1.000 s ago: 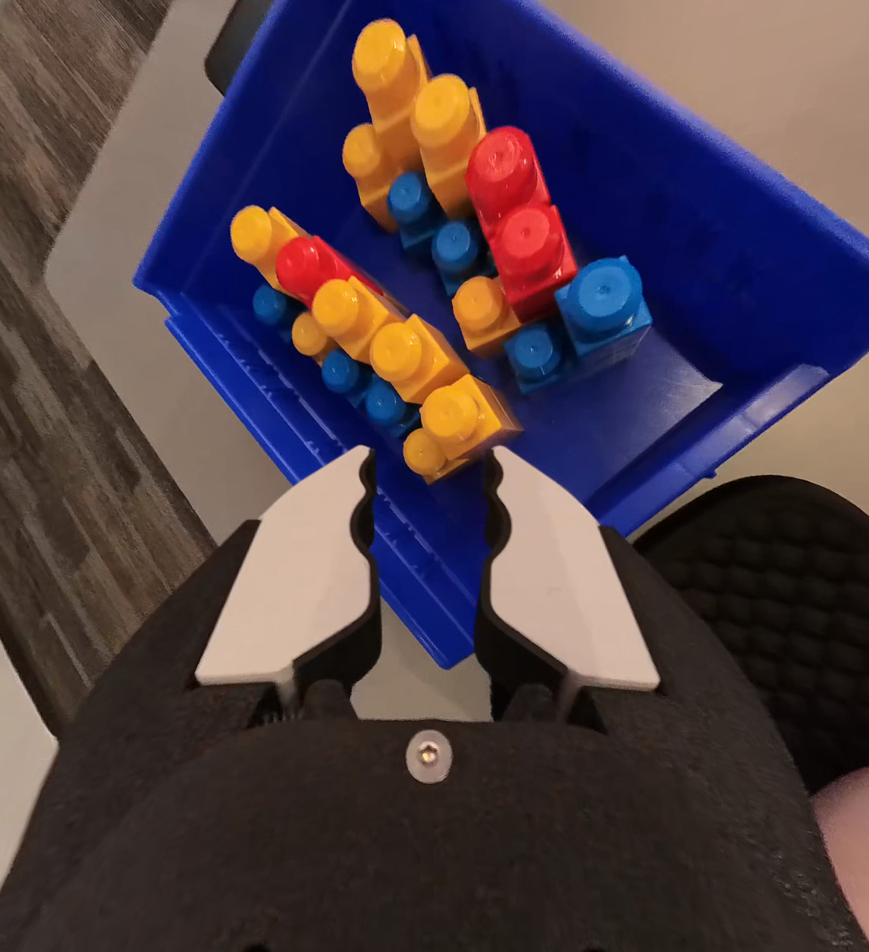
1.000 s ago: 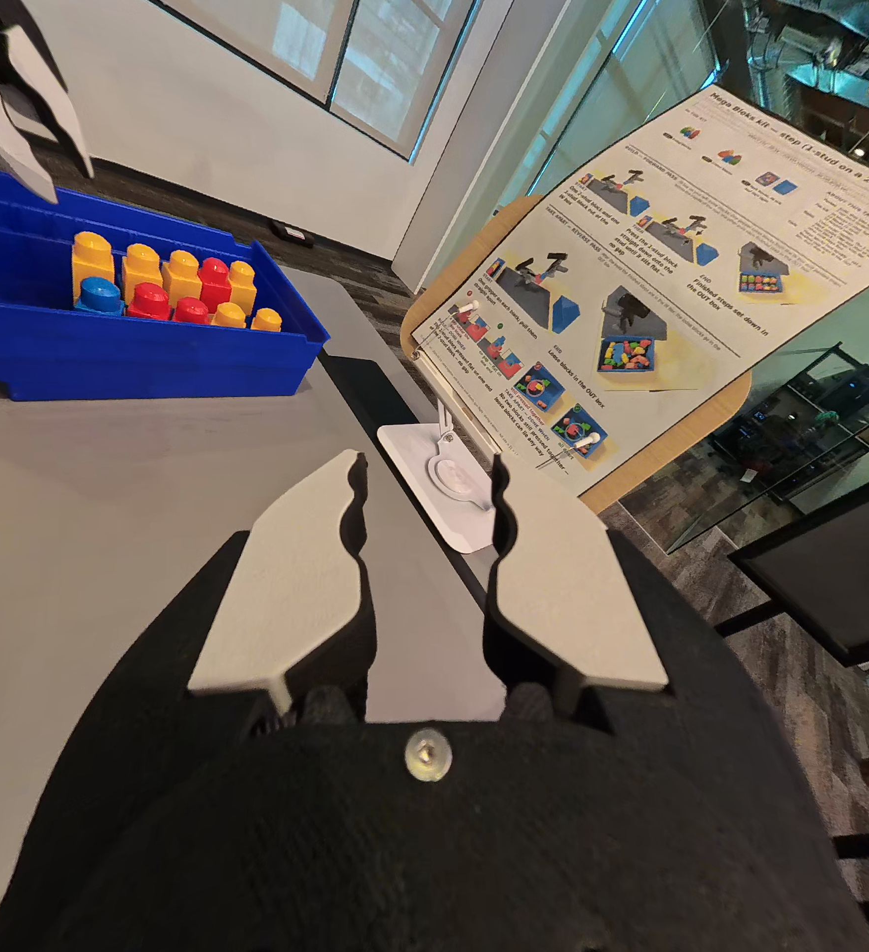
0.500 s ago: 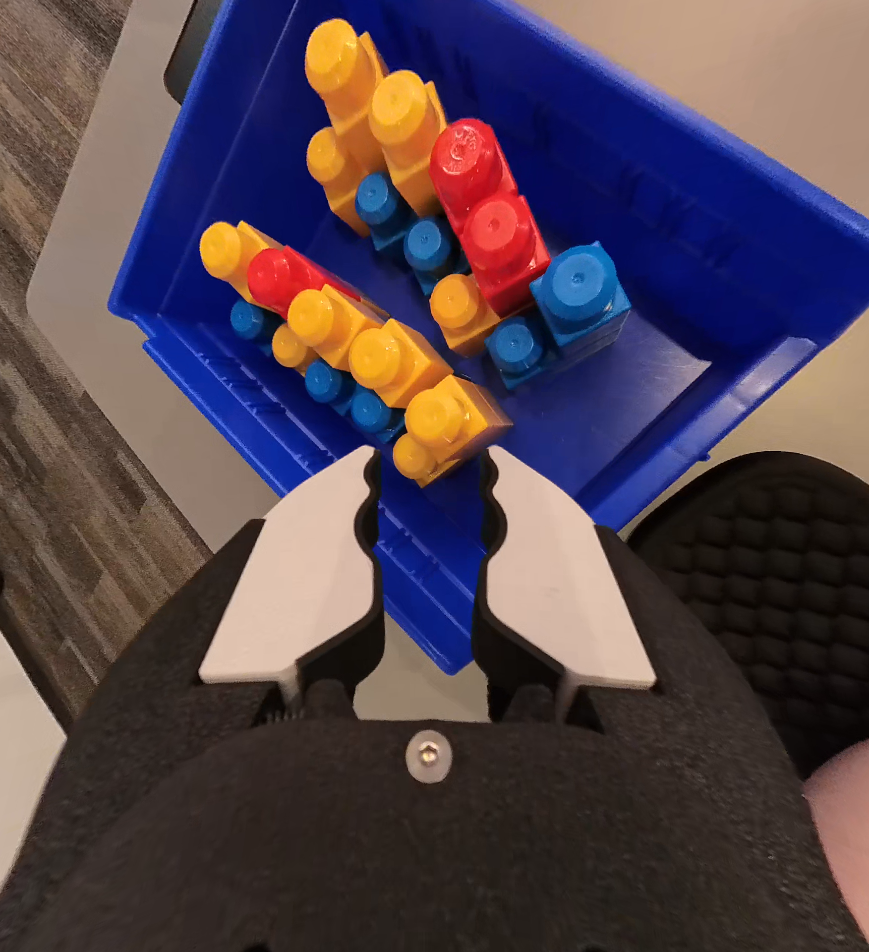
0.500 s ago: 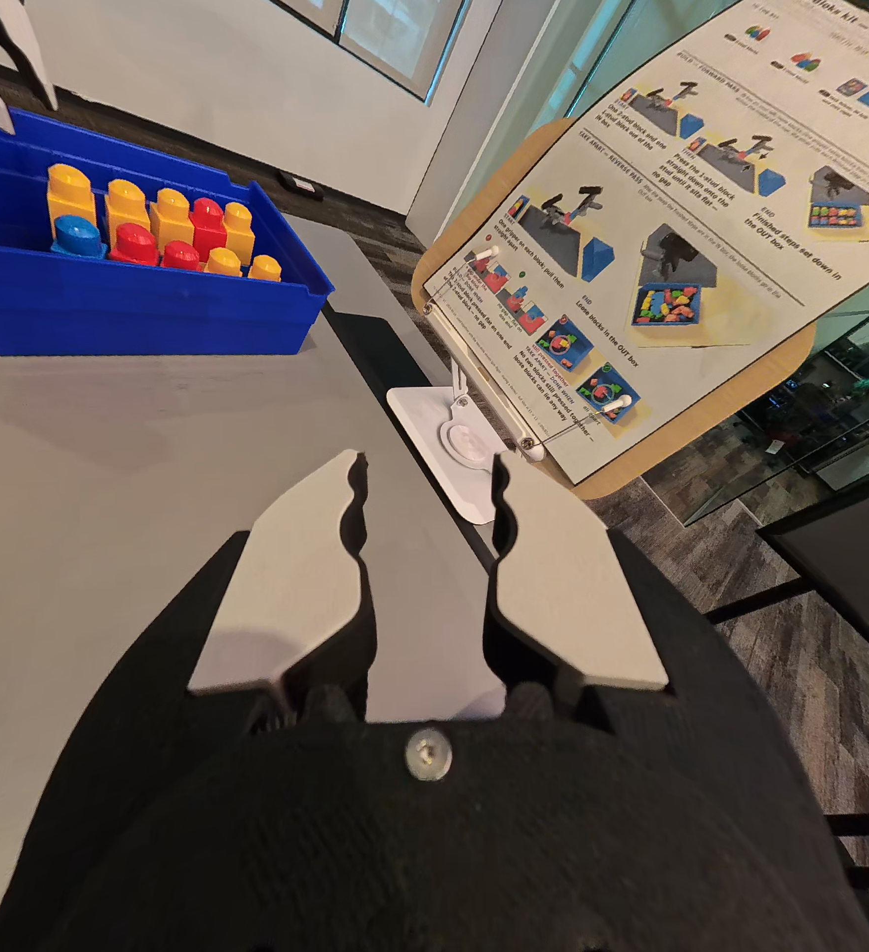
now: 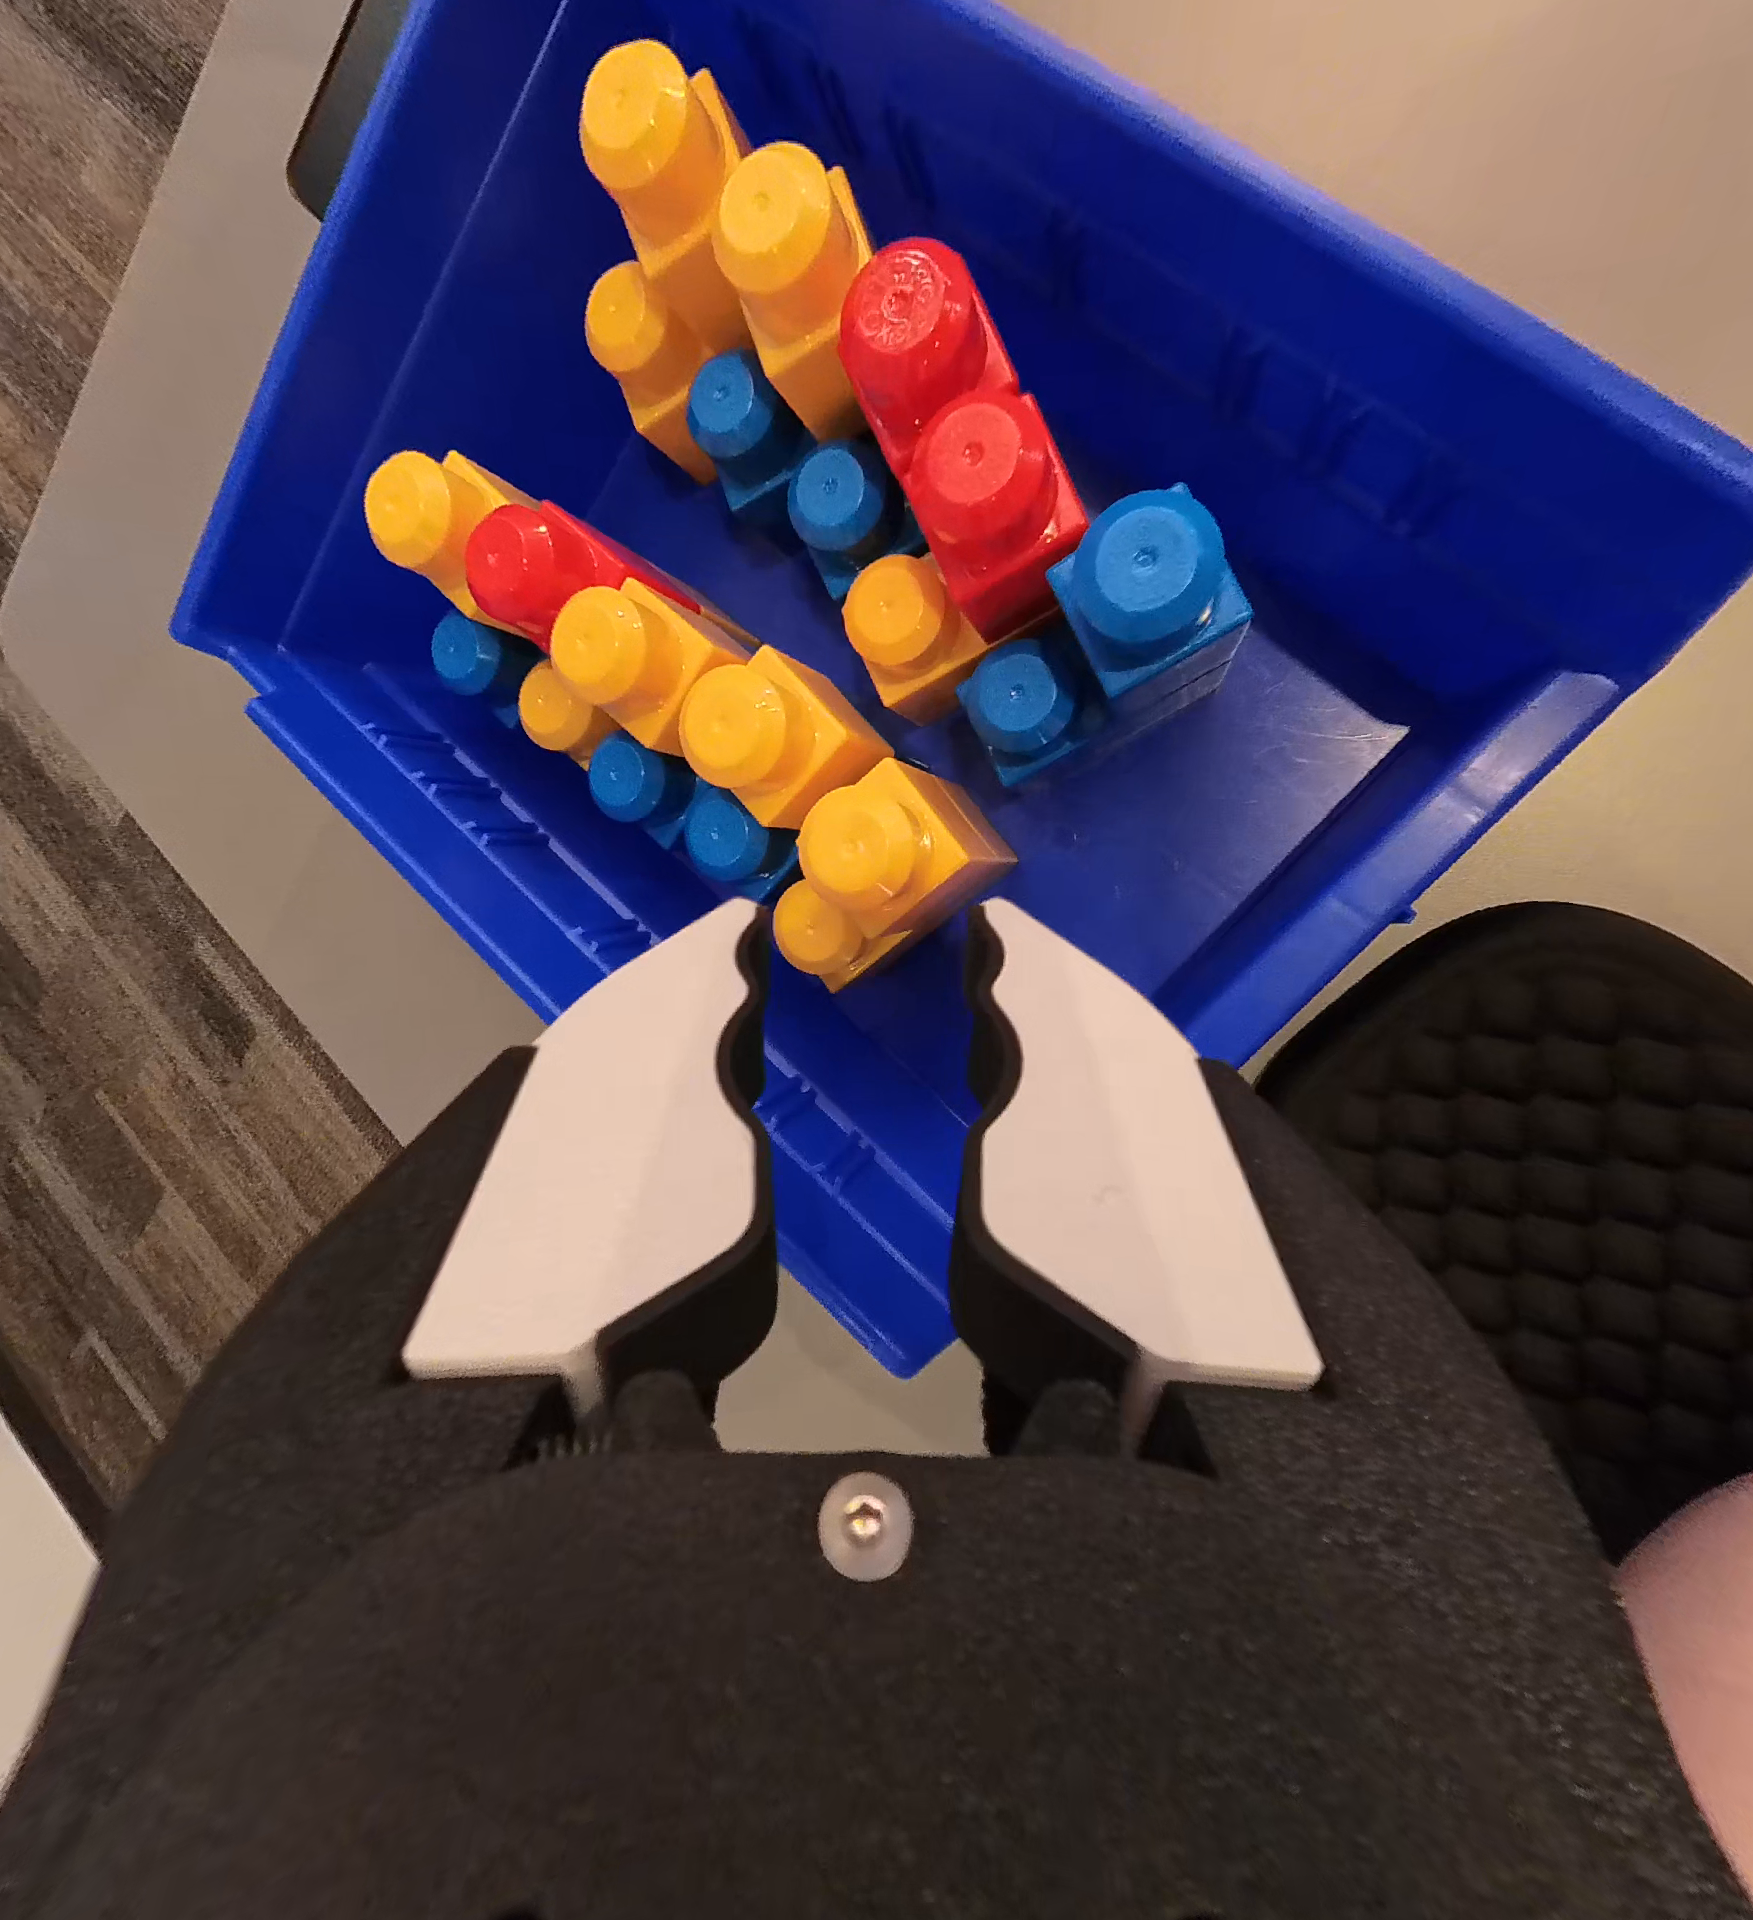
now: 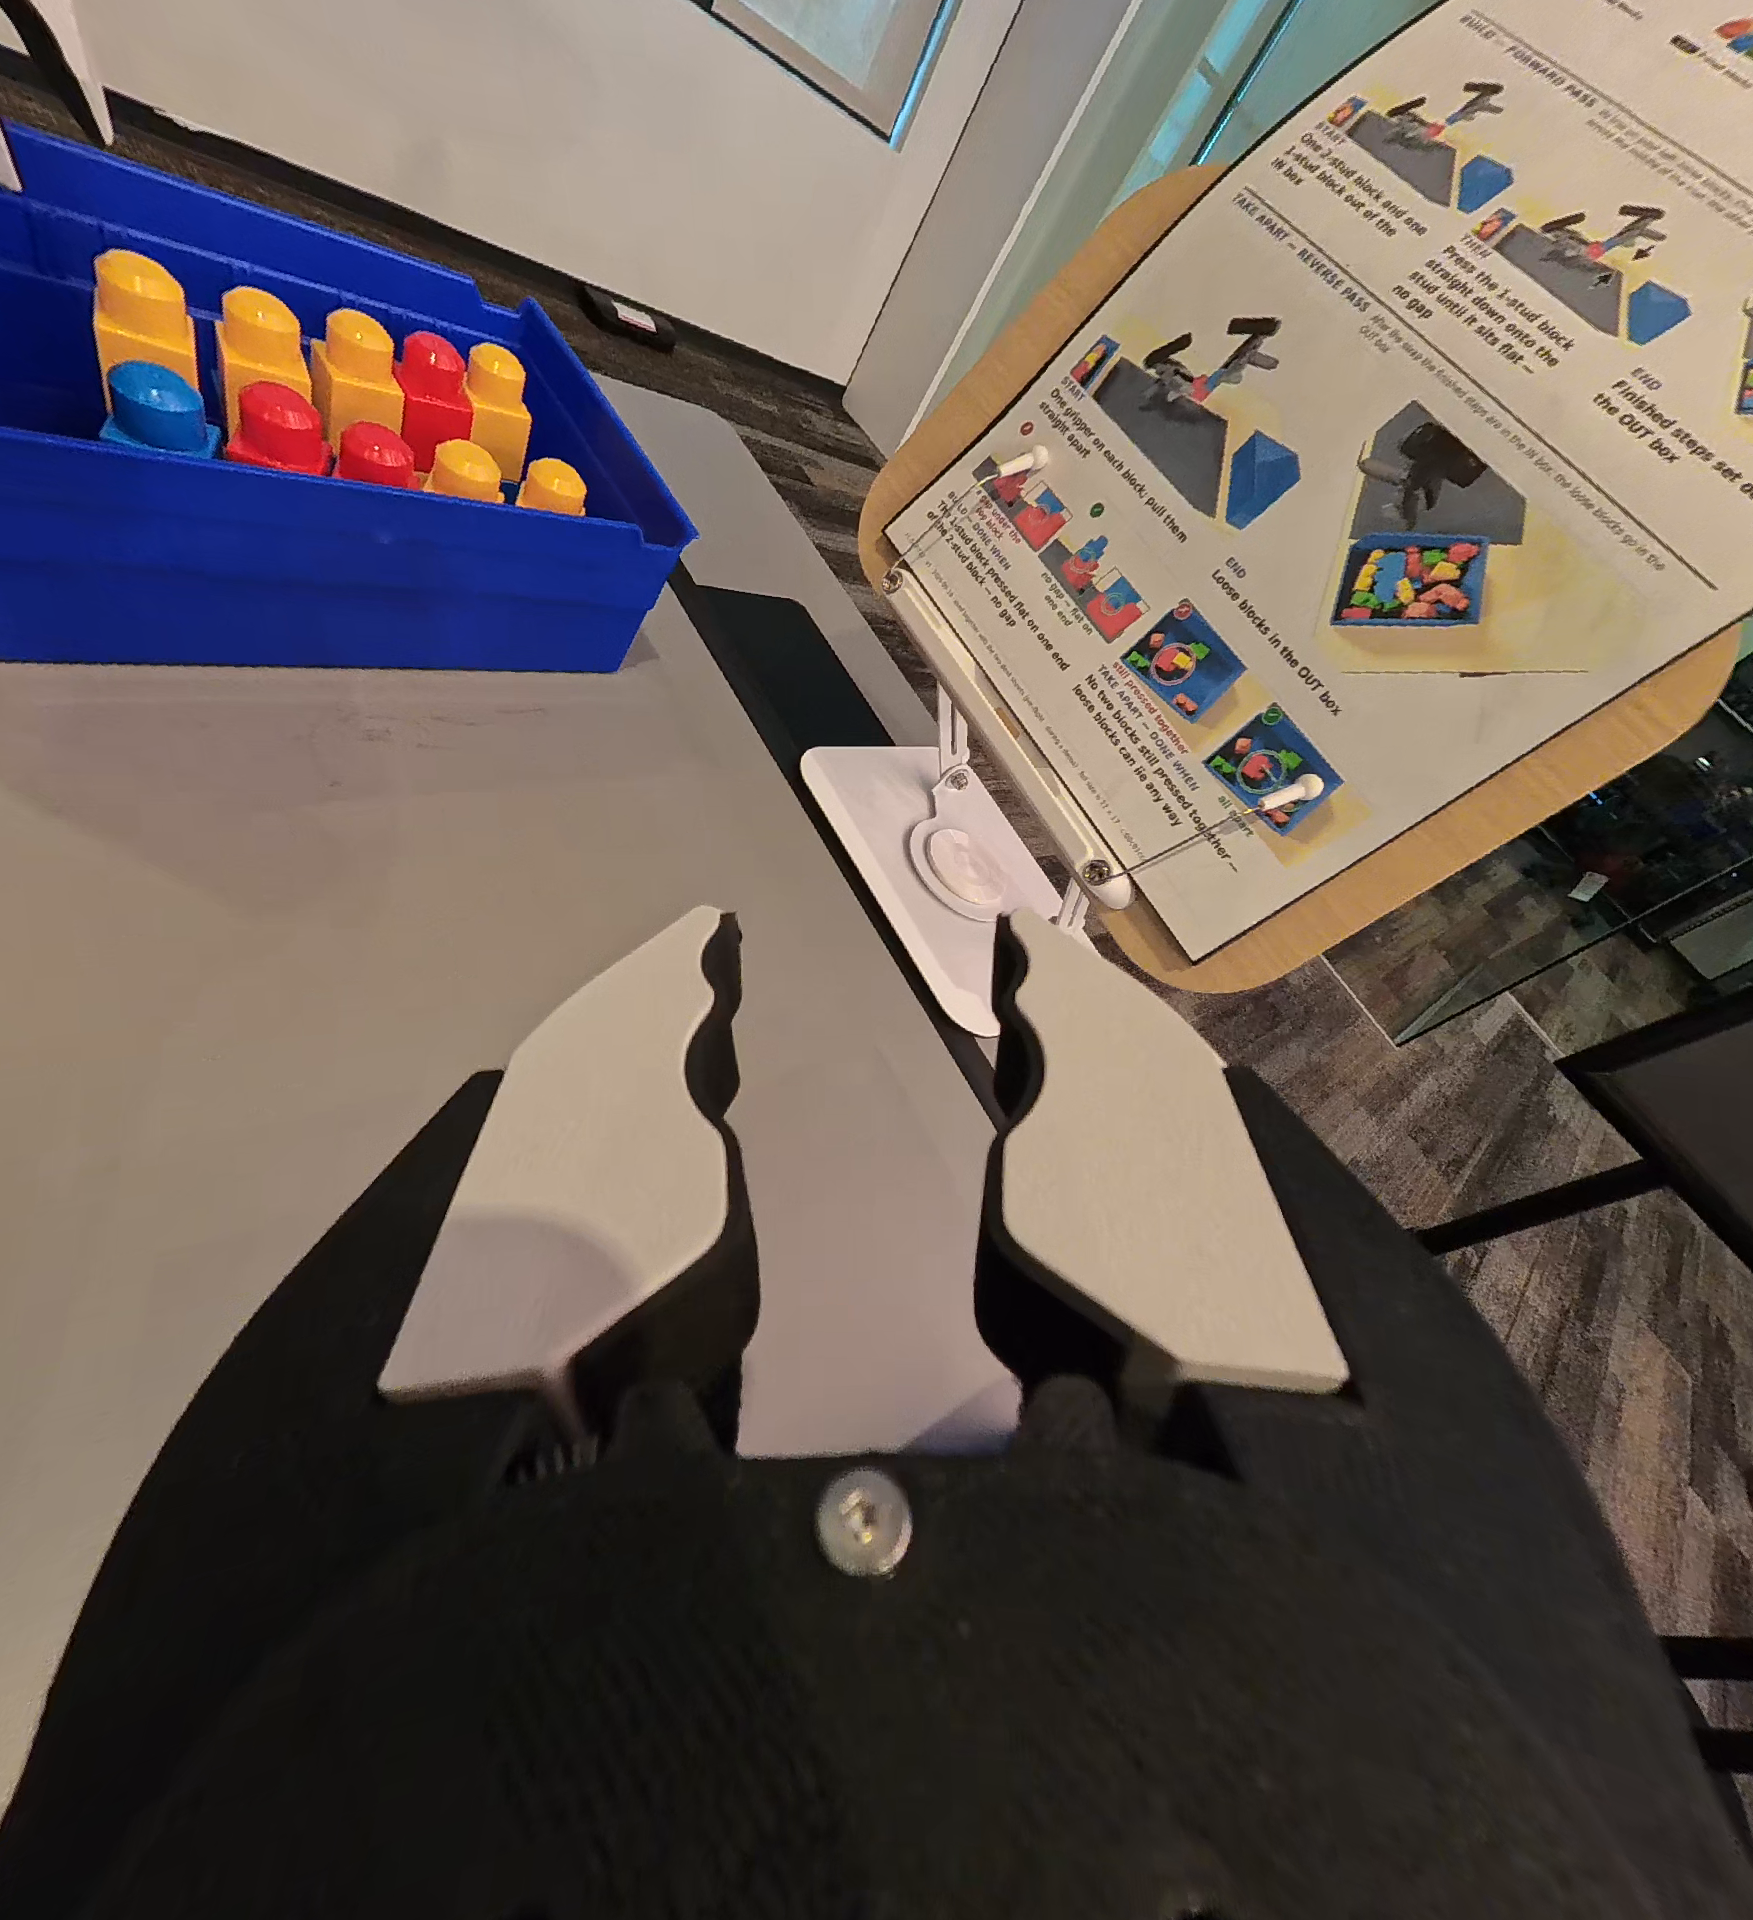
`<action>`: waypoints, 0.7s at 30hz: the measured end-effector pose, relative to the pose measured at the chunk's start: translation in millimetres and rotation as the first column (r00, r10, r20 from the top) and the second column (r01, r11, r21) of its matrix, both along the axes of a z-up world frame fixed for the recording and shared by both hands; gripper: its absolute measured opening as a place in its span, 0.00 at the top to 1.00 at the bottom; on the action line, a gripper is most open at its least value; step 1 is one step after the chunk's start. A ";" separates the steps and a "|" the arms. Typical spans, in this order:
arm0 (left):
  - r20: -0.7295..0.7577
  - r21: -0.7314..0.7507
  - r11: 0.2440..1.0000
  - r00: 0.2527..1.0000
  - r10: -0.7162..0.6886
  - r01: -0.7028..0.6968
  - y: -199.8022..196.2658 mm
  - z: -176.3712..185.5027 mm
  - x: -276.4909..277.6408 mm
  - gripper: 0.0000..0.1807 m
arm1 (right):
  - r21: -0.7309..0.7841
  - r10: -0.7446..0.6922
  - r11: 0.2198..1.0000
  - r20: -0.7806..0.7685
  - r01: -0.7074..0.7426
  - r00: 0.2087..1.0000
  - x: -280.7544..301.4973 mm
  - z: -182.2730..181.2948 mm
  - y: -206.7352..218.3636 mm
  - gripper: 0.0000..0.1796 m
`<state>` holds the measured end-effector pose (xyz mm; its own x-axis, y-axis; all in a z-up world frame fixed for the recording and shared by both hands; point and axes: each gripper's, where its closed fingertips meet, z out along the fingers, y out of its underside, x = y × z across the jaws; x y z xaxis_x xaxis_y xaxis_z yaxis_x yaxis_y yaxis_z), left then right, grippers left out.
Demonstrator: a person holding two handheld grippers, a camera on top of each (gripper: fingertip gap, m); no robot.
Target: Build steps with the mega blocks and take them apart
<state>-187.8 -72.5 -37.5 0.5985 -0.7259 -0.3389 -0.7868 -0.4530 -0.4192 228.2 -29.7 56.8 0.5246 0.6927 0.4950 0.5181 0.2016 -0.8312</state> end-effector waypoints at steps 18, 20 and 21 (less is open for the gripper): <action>0.061 -0.280 0.861 0.887 0.458 -0.425 30.0 -43.4 -5.5 0.71 | 0.005 -0.020 1.000 0.168 0.019 0.986 -10.9 -29.0 5.0 0.74; 0.106 -0.343 0.831 0.861 0.497 -0.438 30.3 -45.5 1.7 0.71 | 0.000 -0.024 1.000 0.186 0.024 0.982 -10.7 -33.1 6.6 0.74; 0.112 -0.356 0.826 0.857 0.502 -0.437 30.6 -46.9 3.5 0.70 | -0.004 -0.022 1.000 0.191 0.023 0.981 -11.0 -35.1 7.0 0.74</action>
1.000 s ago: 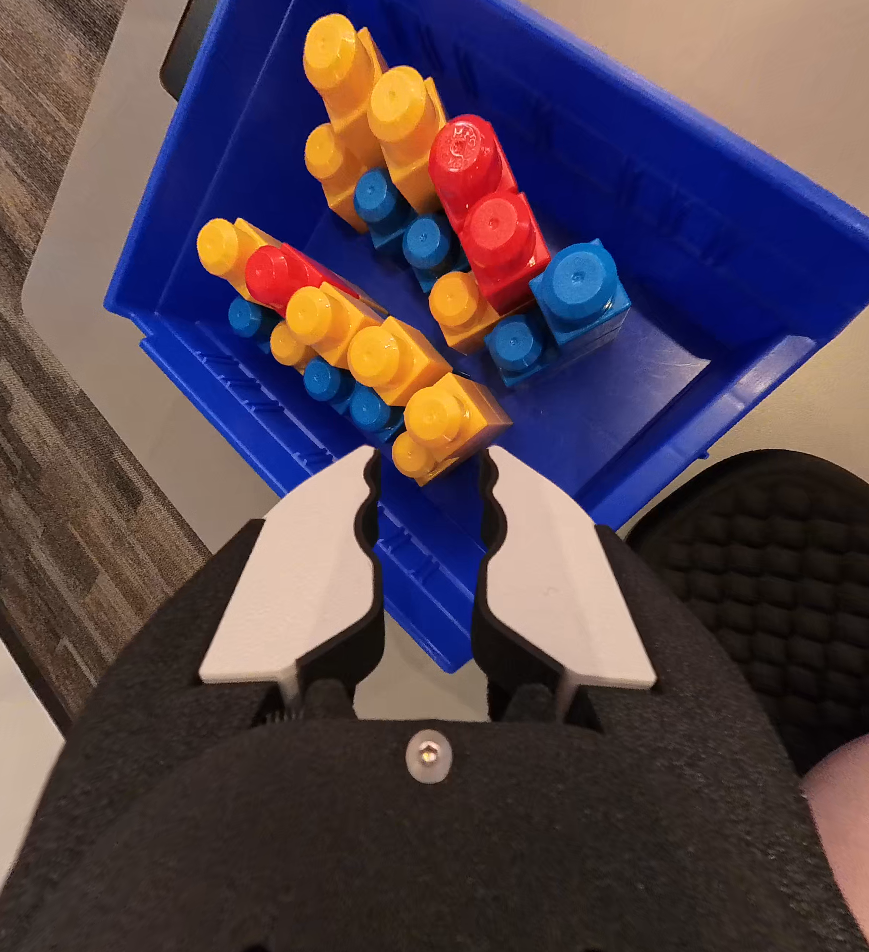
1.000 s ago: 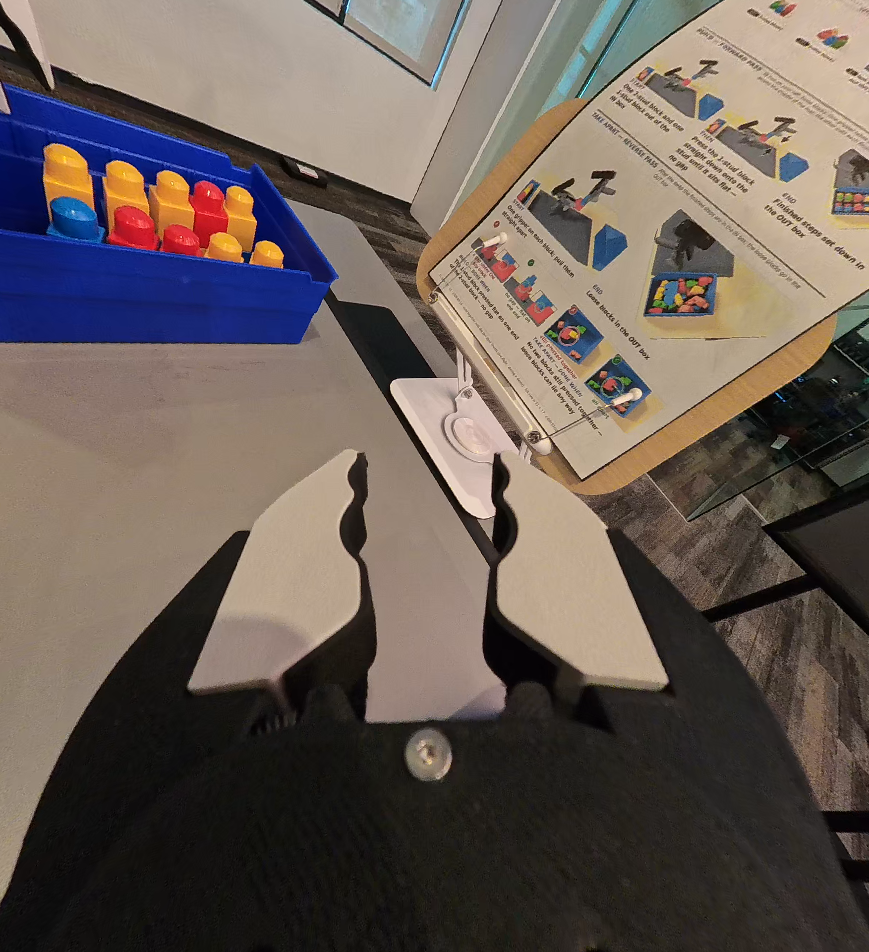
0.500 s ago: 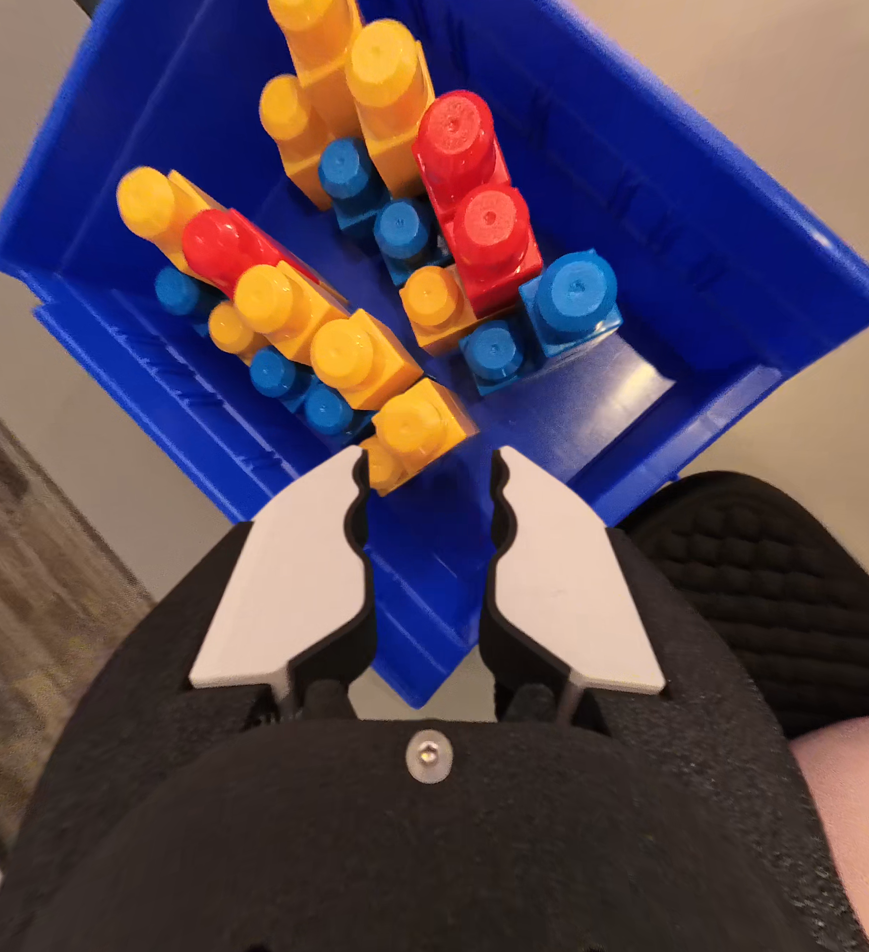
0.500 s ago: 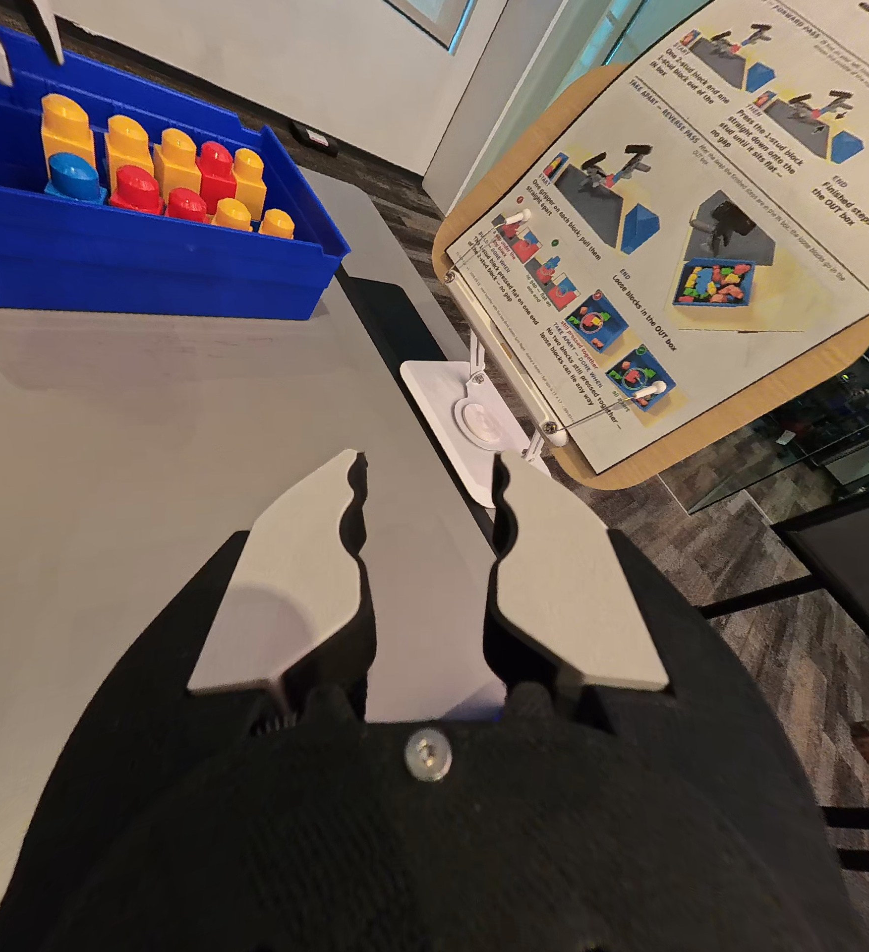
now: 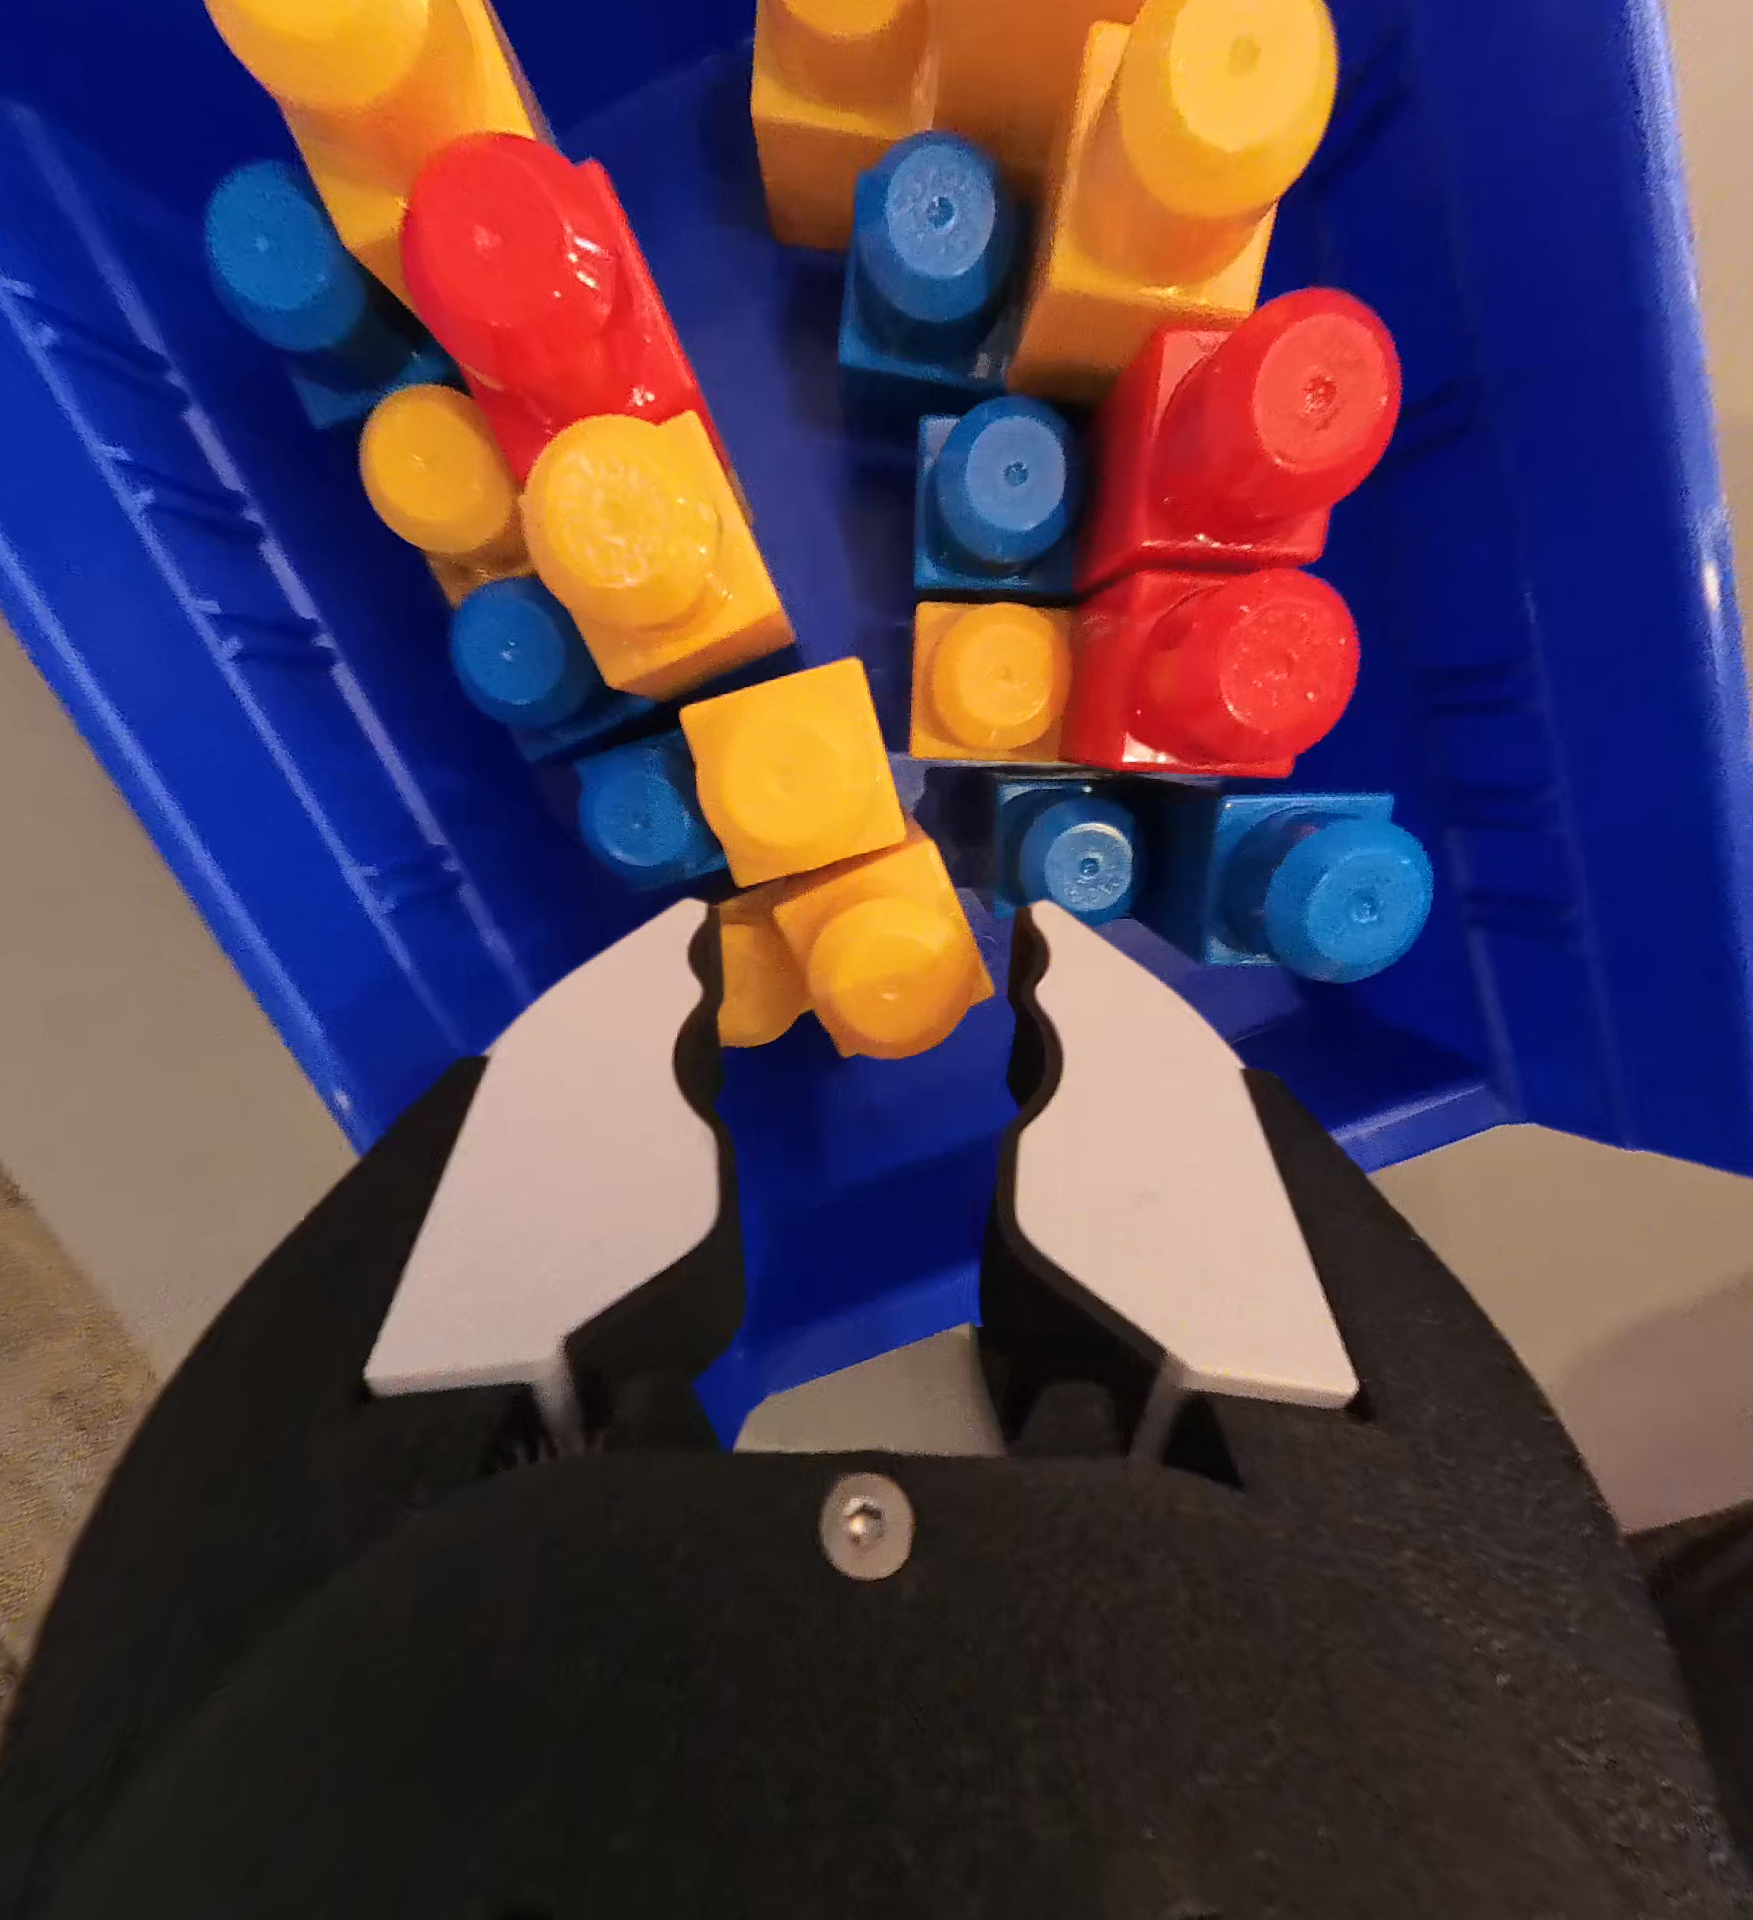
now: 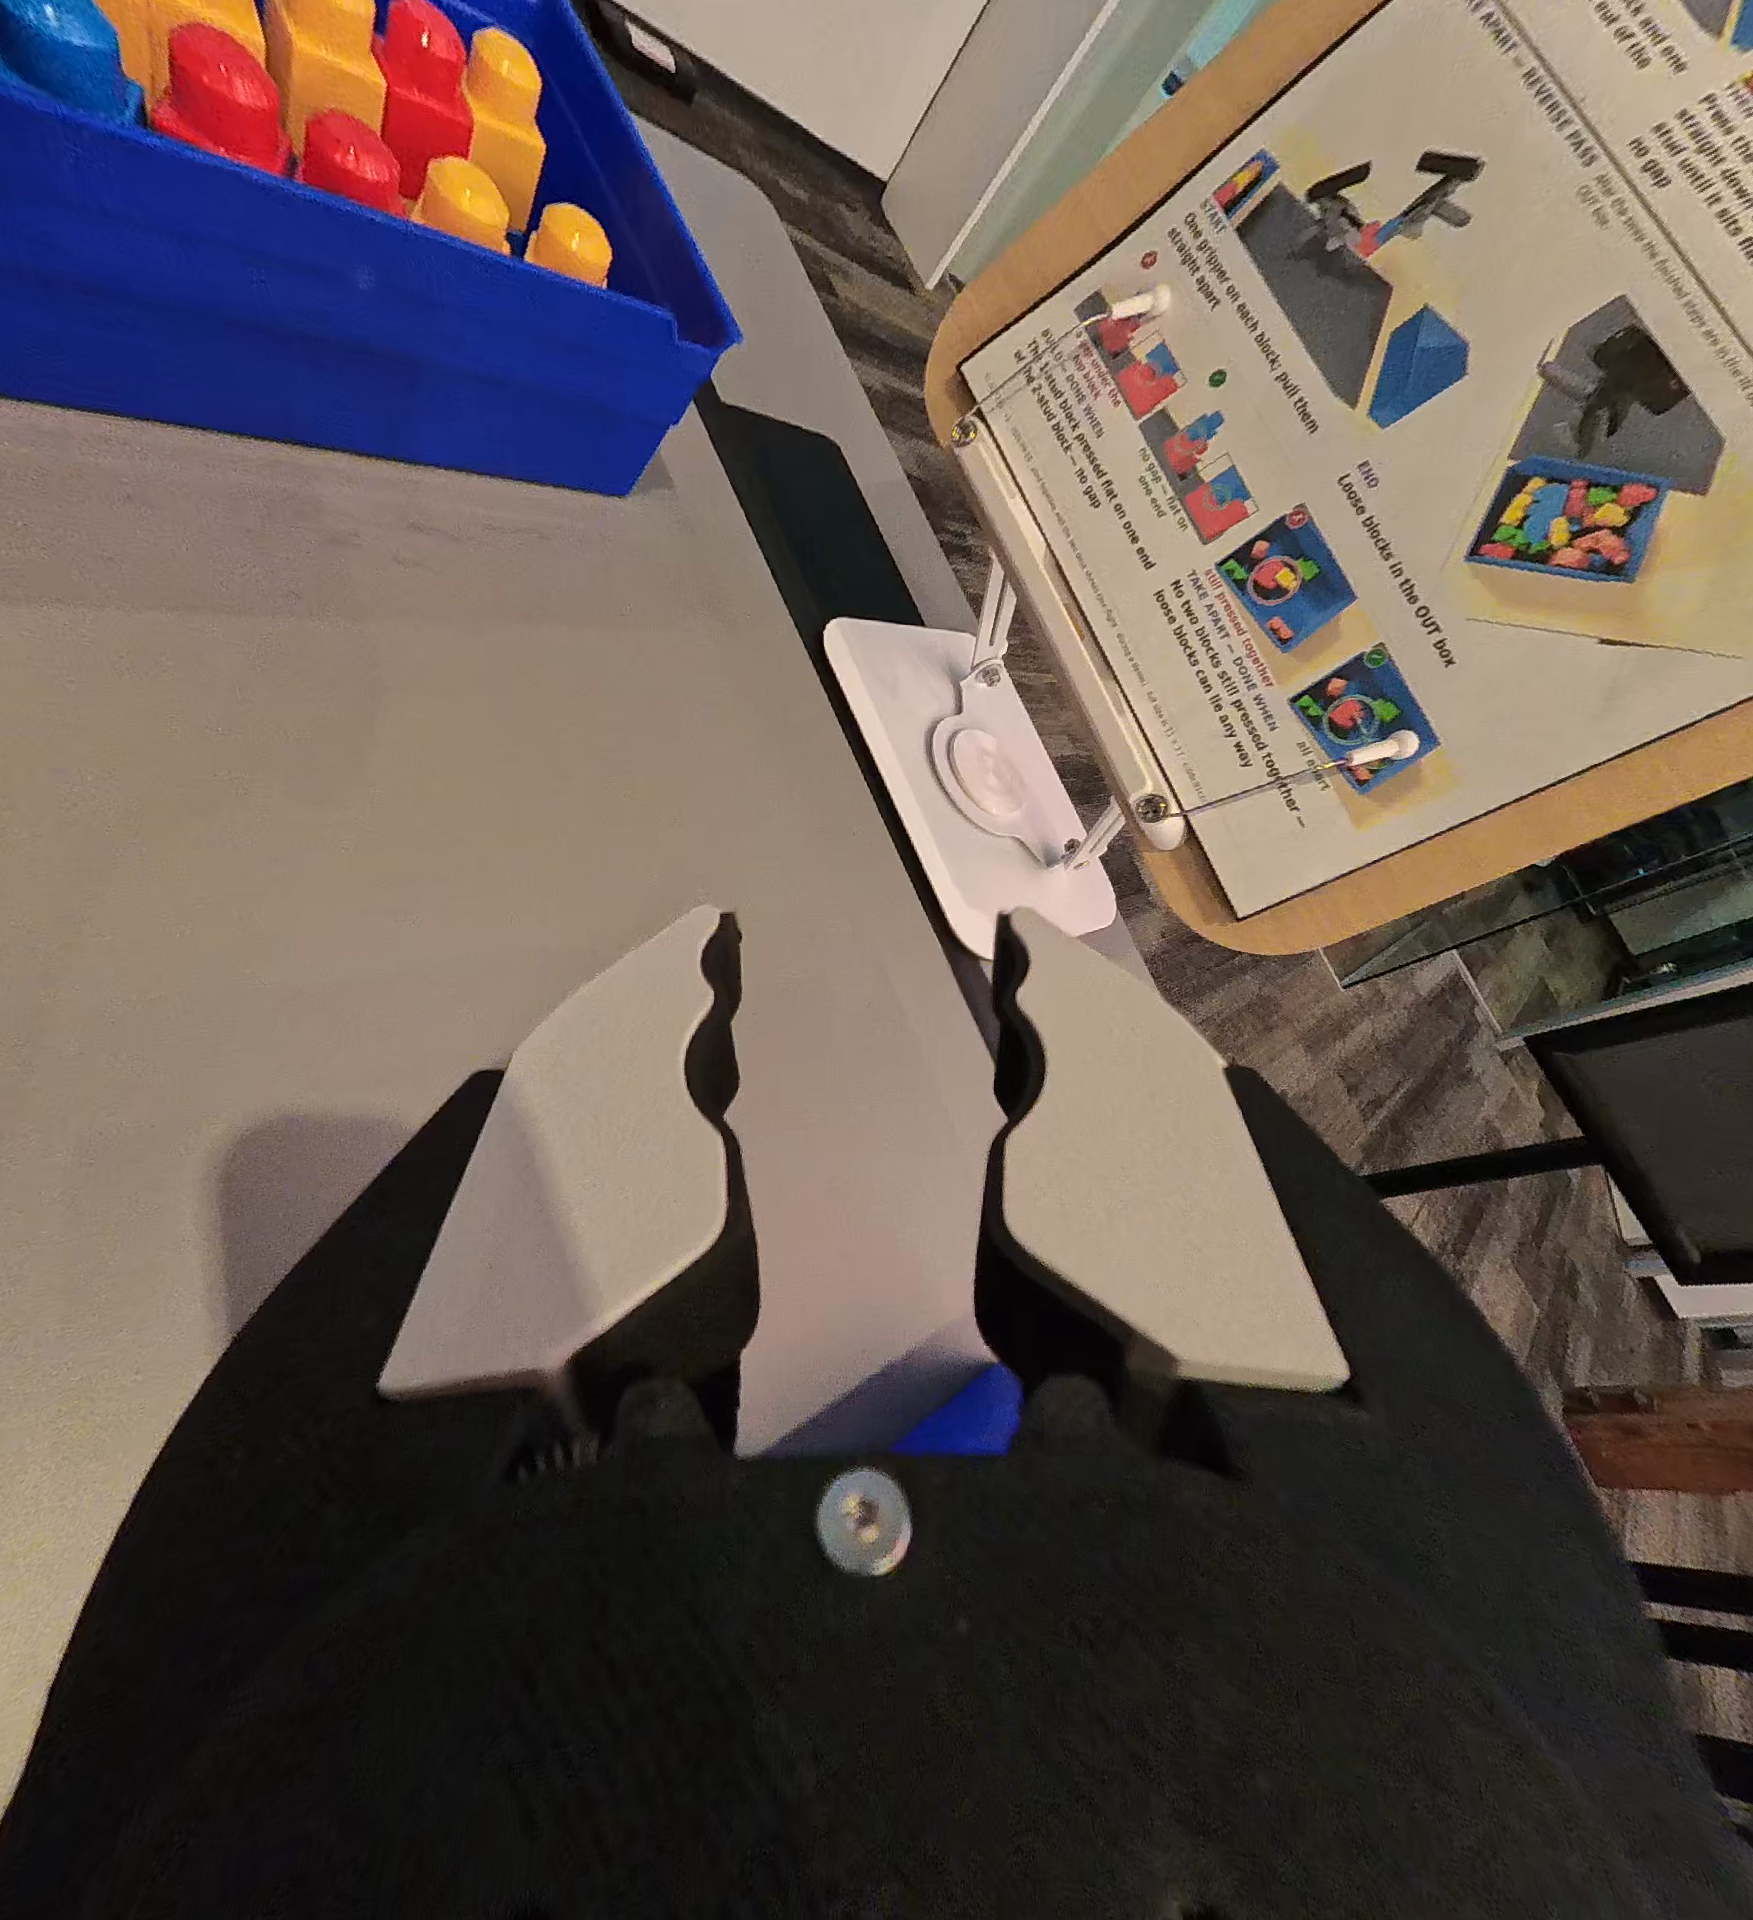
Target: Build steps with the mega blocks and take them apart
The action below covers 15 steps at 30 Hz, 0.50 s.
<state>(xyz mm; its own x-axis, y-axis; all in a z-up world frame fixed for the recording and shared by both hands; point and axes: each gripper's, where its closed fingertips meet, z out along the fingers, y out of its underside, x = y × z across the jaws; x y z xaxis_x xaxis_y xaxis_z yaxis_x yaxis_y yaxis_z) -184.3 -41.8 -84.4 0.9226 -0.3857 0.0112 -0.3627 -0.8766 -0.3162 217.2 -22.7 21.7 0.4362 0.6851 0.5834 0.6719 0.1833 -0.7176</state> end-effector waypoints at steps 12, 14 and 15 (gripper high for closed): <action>-0.155 -0.142 0.988 0.987 0.043 -0.065 -8.5 -26.5 -7.5 0.74 | 0.013 0.001 1.000 0.054 -0.002 0.999 -0.1 -3.7 -1.9 0.74; -0.178 -0.158 0.984 0.983 0.050 -0.079 -7.3 -28.1 -8.6 0.75 | 0.014 0.003 1.000 0.065 -0.004 0.998 0.2 -4.8 -2.3 0.74; -0.186 -0.160 0.984 0.981 0.046 -0.077 -7.6 -28.0 -8.4 0.75 | 0.015 0.004 1.000 0.070 -0.005 0.998 0.1 -5.1 -2.5 0.74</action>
